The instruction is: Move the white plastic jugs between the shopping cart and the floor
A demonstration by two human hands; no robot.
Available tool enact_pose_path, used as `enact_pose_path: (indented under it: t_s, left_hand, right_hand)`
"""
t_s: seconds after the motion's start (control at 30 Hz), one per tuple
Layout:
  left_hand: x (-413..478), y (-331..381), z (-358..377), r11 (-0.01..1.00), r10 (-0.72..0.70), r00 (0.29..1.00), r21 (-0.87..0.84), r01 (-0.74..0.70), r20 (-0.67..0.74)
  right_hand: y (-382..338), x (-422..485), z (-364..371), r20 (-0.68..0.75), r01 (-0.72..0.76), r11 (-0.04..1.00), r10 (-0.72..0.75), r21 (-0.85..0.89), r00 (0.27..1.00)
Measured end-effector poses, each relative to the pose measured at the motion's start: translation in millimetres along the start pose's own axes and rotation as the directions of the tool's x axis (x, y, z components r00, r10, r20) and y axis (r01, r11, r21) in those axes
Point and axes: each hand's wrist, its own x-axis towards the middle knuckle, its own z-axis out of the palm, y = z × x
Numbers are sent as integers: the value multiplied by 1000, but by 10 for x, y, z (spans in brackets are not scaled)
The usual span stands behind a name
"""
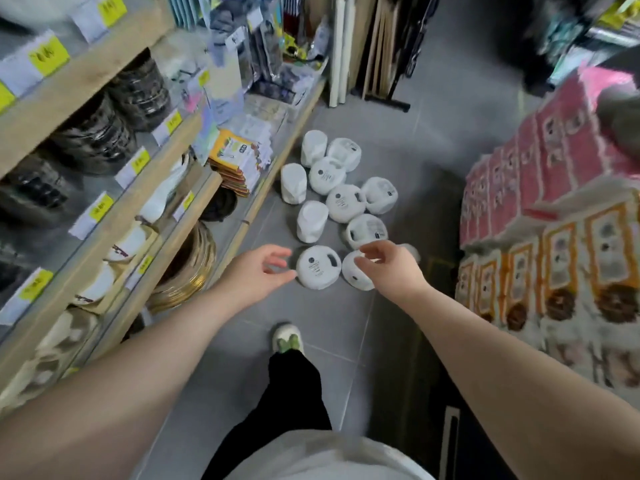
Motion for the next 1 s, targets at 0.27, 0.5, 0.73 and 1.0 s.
enact_pose_path:
  t_s: [0.27, 0.5, 0.73, 1.0]
  left_hand:
    - [1614, 83, -25, 997, -72, 997, 30, 71, 31]
    - [2718, -876, 693, 966, -251, 968, -67, 249, -18]
    - [3778, -2265, 1787, 910, -397, 914, -169, 380, -84]
    - [4685, -3549, 2508, 855, -479, 877, -253, 453, -48]
  right_hand:
    - [42, 1575, -44, 79, -120, 993, 119, 1, 990]
    - [721, 3042, 553, 171, -190, 982, 183, 26, 968]
    - [2050, 4473, 1755, 280, -169, 980, 191, -102, 941]
    - [3058, 5482, 2927, 485, -77, 979, 160, -186, 860]
